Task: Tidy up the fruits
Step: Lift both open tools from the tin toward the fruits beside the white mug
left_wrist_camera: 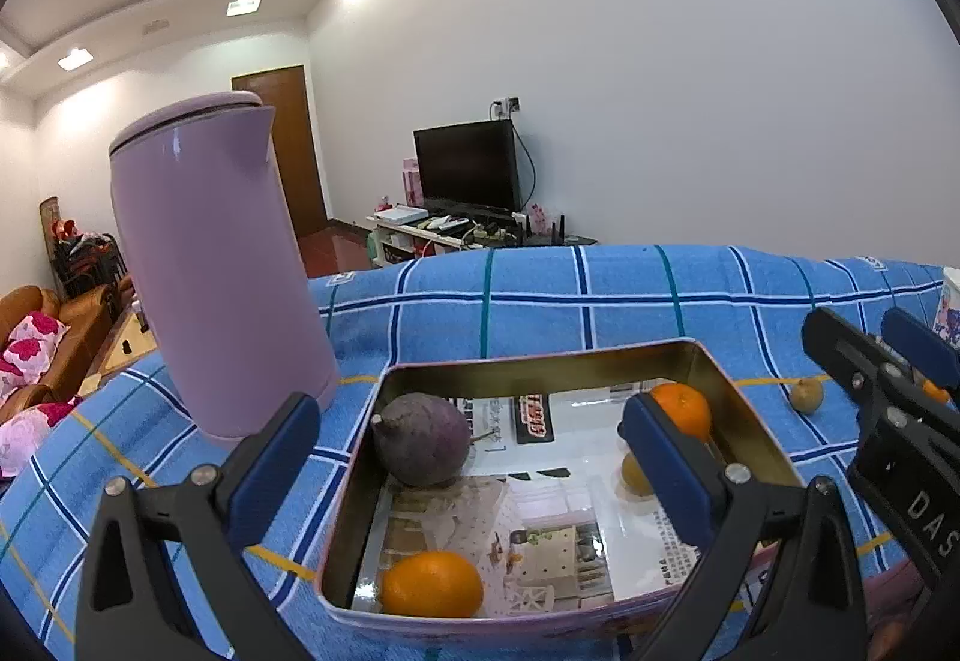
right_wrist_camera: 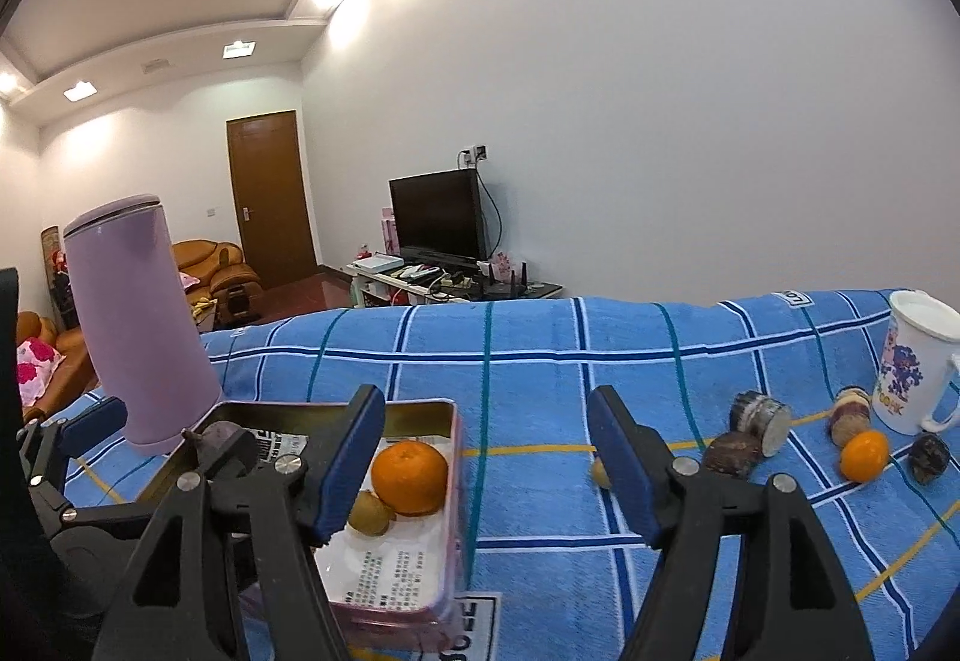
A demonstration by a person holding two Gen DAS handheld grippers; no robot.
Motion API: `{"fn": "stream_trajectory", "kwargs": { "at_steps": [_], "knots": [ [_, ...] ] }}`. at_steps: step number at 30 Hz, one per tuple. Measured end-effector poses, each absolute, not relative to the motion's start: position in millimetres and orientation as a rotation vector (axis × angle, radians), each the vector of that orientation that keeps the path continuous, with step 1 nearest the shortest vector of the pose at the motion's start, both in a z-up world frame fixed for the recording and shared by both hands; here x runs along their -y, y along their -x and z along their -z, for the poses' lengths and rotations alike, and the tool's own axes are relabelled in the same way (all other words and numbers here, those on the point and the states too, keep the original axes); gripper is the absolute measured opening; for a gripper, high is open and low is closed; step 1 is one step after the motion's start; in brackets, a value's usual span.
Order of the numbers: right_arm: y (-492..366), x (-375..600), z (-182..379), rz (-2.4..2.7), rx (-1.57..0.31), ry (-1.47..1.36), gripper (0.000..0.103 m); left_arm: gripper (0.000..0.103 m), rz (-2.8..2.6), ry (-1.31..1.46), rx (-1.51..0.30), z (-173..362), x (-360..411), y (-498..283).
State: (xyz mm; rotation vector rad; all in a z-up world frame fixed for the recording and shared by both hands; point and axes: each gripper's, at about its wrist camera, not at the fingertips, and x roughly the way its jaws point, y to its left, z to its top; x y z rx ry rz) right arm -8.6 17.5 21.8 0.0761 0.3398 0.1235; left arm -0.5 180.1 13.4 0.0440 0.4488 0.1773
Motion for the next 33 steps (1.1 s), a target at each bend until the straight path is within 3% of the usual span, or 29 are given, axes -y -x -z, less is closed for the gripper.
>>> {"fn": "stream_trajectory", "kwargs": {
  "at_steps": [33],
  "knots": [
    [42,83,-25,-0.007,-0.372,-0.011,0.071,0.103,-0.21,-0.005,-0.428,-14,-157,27]
  ]
}}
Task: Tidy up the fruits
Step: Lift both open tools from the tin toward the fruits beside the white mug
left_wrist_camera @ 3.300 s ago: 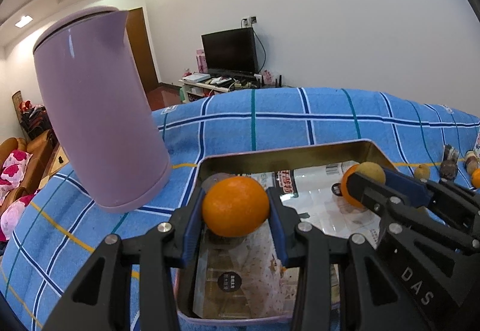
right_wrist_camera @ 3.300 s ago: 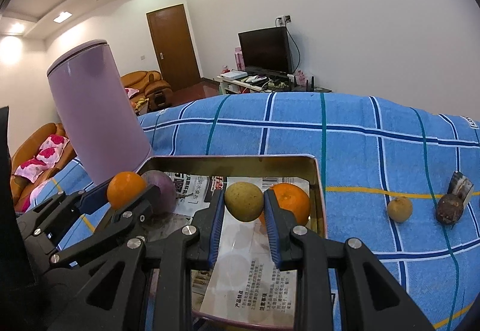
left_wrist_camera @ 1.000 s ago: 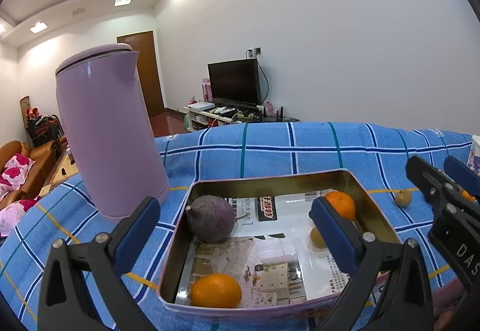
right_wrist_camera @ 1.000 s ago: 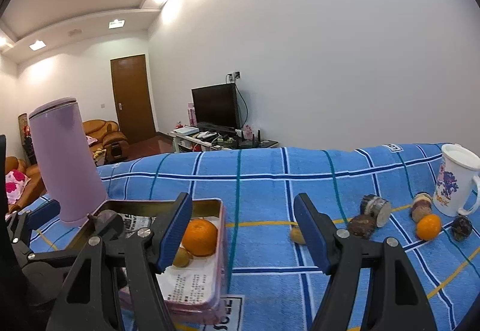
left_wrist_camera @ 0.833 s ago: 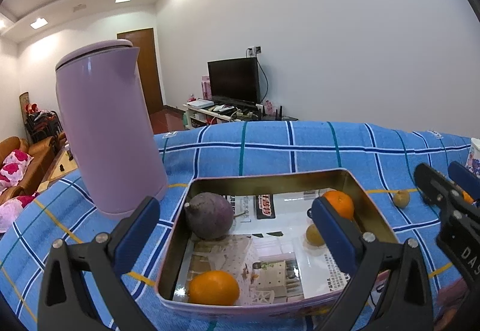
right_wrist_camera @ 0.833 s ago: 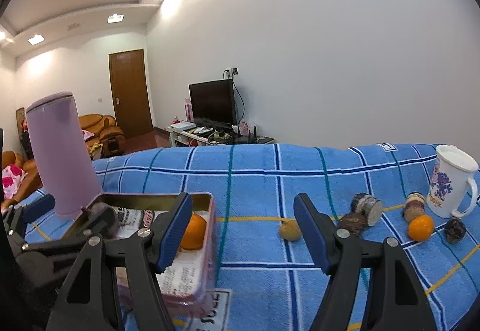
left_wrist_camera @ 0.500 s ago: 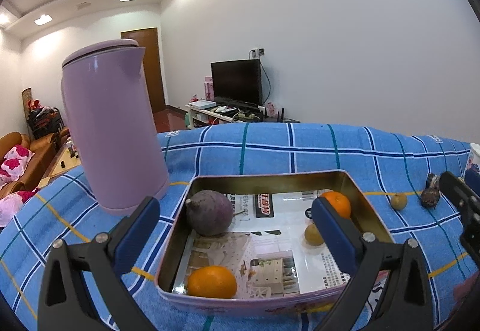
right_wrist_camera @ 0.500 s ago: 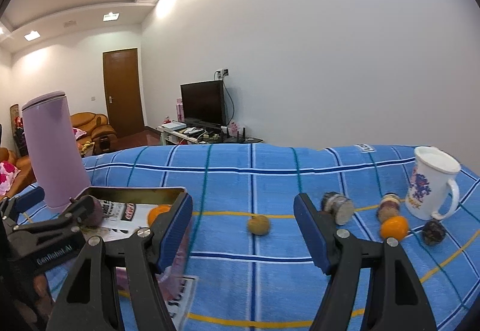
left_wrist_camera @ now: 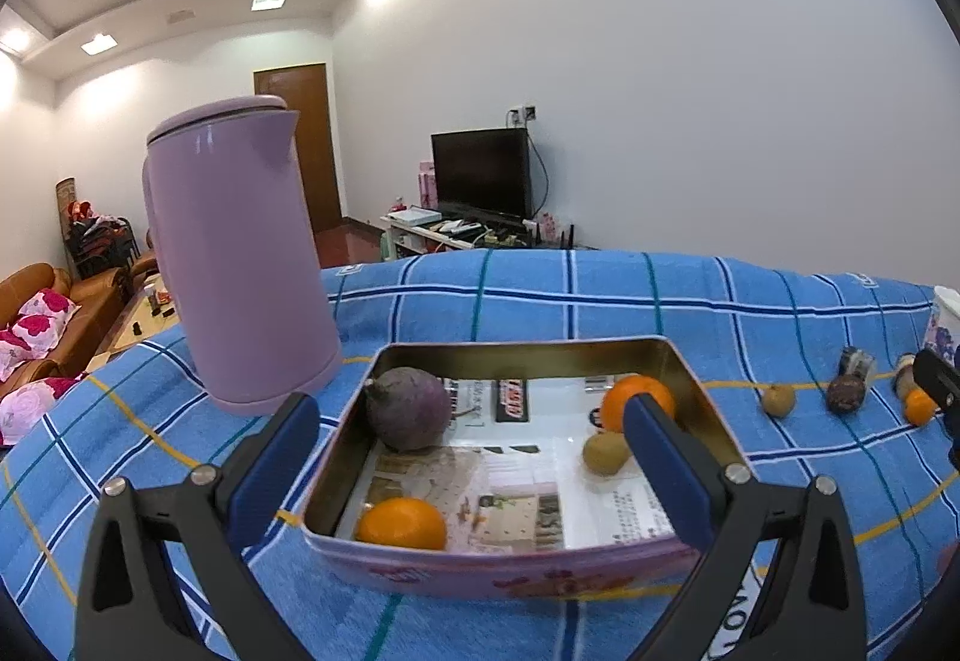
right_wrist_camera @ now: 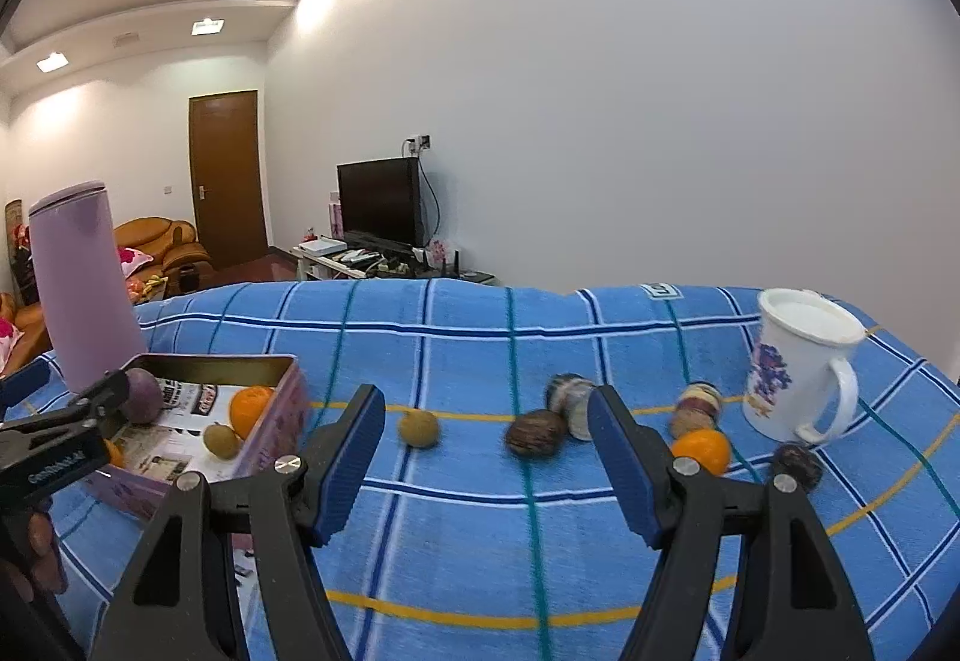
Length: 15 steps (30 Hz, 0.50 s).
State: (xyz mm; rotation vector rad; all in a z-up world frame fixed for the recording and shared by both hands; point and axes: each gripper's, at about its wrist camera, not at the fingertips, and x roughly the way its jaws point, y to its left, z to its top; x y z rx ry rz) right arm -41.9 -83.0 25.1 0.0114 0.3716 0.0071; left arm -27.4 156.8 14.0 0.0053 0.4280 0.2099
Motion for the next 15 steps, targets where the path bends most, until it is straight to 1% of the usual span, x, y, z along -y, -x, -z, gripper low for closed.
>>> {"fn": "stream_trajectory", "kwargs": {
  "at_steps": [9,15],
  "knots": [
    [51,127,-25,0.058,-0.391,-0.019,0.071,0.103,-0.134,-0.058,-0.455,-12,-125,30],
    [55,166,-23,0.117,-0.428,-0.057,0.071,0.103,-0.052,-0.11,-0.464,-12,-90,32]
  ]
}}
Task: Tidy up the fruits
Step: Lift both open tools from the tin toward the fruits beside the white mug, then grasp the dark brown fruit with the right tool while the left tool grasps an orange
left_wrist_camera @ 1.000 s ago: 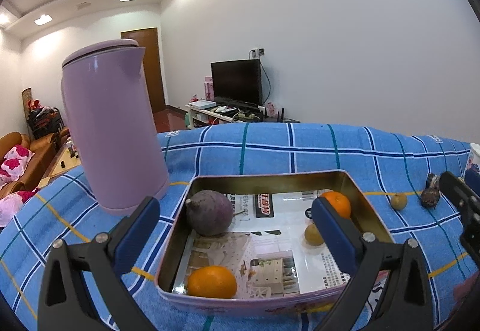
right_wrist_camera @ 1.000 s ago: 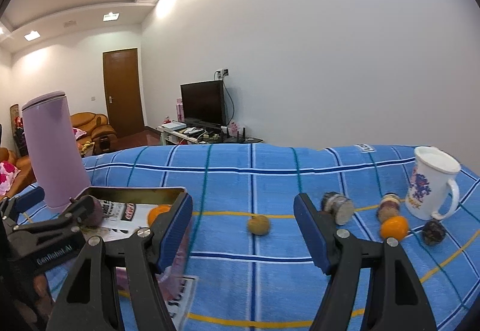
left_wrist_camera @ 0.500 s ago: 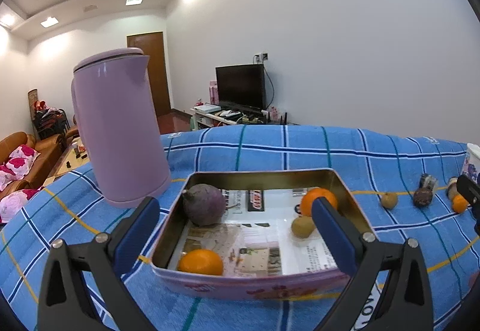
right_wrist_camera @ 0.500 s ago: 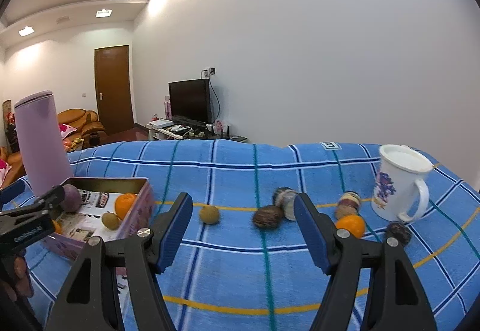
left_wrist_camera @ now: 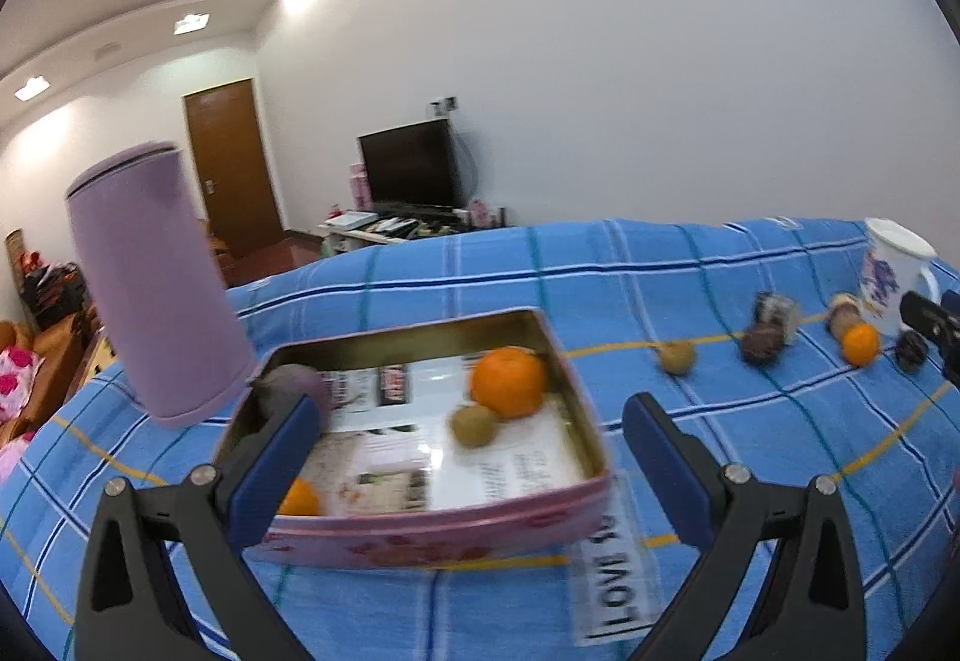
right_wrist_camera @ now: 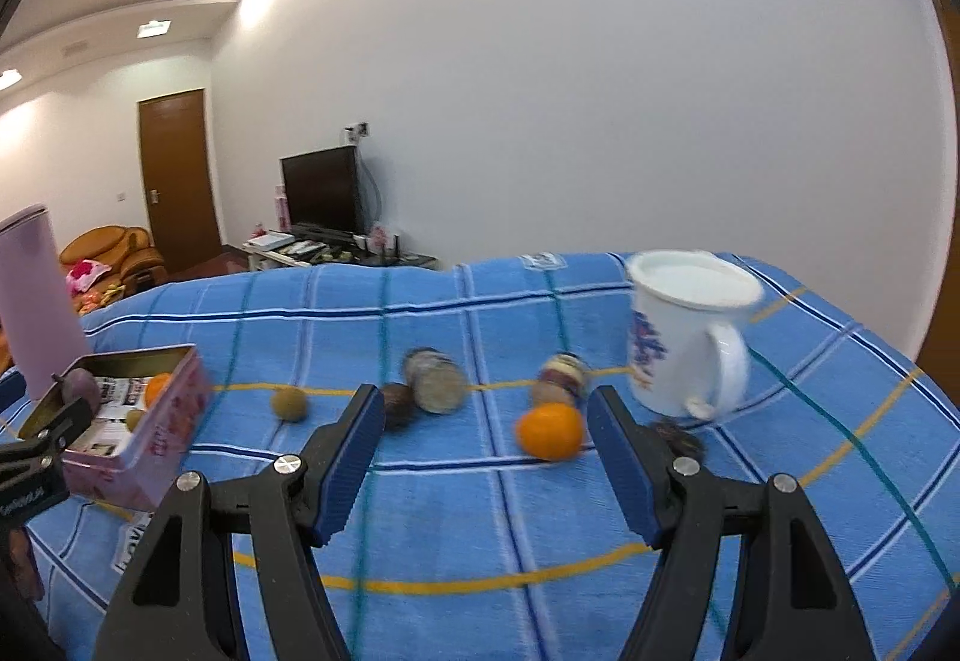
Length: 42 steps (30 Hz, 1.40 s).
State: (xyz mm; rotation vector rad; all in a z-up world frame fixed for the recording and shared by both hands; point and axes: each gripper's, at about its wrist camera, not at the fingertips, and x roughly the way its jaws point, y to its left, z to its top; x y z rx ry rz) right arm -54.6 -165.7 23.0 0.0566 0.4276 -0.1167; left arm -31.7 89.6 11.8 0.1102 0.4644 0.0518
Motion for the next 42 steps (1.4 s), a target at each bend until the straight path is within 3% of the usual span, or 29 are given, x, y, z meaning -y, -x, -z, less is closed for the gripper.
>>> {"fn": "stream_trajectory", "kwargs": {
  "at_steps": [15,24,26,42],
  "knots": [
    [50,264,0,0.21,-0.633,-0.295,0.071,0.103,0.147,-0.096,-0.608,-7,-9,11],
    [21,275,1,0.181,-0.722,-0.281,0.071,0.103,0.149,-0.104,-0.664,-1,4,-10],
    [18,286,4,0.176,-0.739,-0.295,0.057,0.102,0.16,-0.108,-0.672,1,9,-13],
    [-12,296,24,0.079,-0.849,-0.257,0.047,0.1,0.297,-0.078,-0.712,-2,83,-33]
  ]
}}
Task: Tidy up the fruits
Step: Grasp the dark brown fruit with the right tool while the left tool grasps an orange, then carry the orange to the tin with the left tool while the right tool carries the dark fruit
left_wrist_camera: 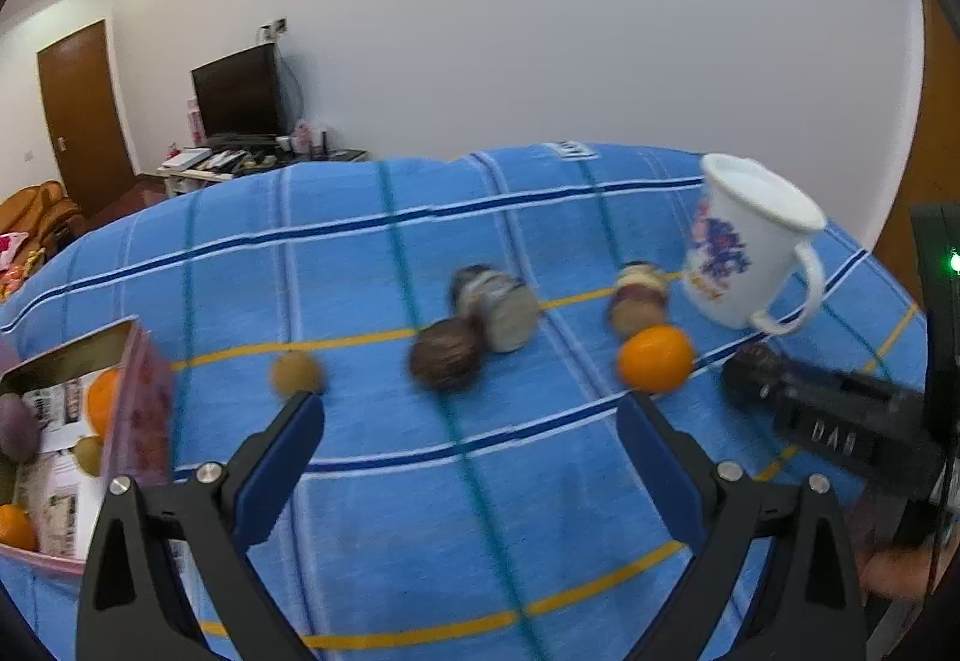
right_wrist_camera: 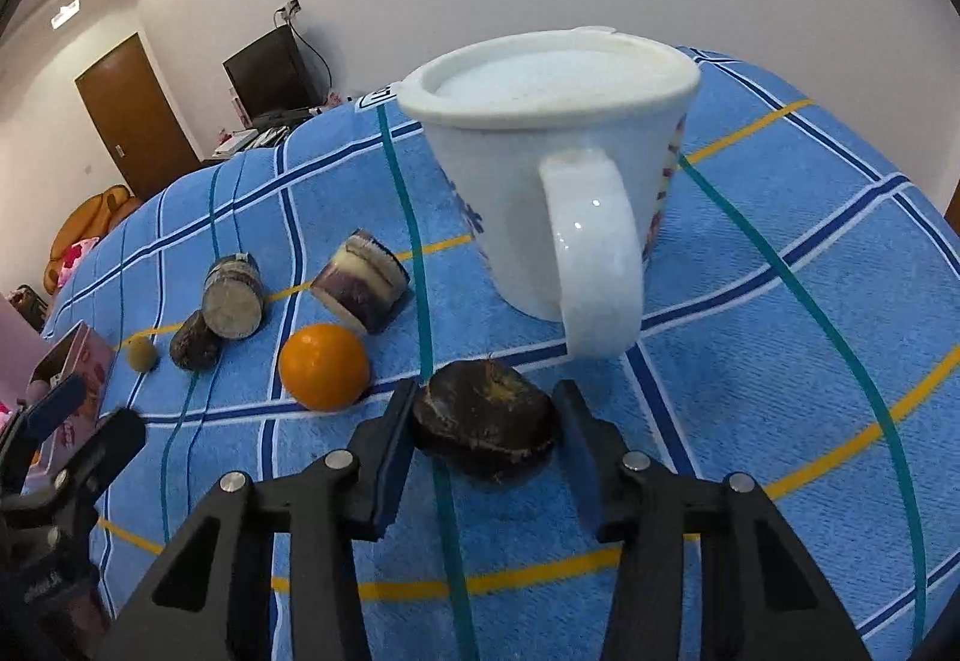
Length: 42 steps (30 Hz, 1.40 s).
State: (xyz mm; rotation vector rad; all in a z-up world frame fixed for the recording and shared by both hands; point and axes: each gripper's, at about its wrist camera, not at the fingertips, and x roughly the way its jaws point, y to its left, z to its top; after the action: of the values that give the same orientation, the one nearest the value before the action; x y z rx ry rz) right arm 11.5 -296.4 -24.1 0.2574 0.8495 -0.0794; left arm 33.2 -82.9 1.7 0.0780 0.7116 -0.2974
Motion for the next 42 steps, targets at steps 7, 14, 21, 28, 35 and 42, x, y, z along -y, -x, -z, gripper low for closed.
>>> {"fn": "stream_trajectory", "kwargs": {
  "at_steps": [7,14,21,28,35,42],
  "knots": [
    [18,324,2,0.118,-0.705,-0.356,0.047,0.088,0.391,-0.098,-0.748,3,135,-44],
    [25,325,-12,0.119,-0.641,-0.345,0.047,0.066,0.411,-0.074,-0.857,23,168,-69],
    [20,320,-11,0.096,-0.65,-0.358,0.047,0.046,0.433,-0.09,-0.896,28,181,-76],
    [14,311,-12,0.095,-0.62,-0.322,0.047,0.045,0.396,-0.074,-0.837,21,163,-61],
    [22,288,-19,0.069,-0.52,-0.224,0.047,0.045,0.312,-0.127,-0.69,1,124,-29],
    [25,267,-22,0.058,-0.458,-0.133,0.047,0.045,0.223,-0.177,-0.59,-11,76,-8]
  ]
}}
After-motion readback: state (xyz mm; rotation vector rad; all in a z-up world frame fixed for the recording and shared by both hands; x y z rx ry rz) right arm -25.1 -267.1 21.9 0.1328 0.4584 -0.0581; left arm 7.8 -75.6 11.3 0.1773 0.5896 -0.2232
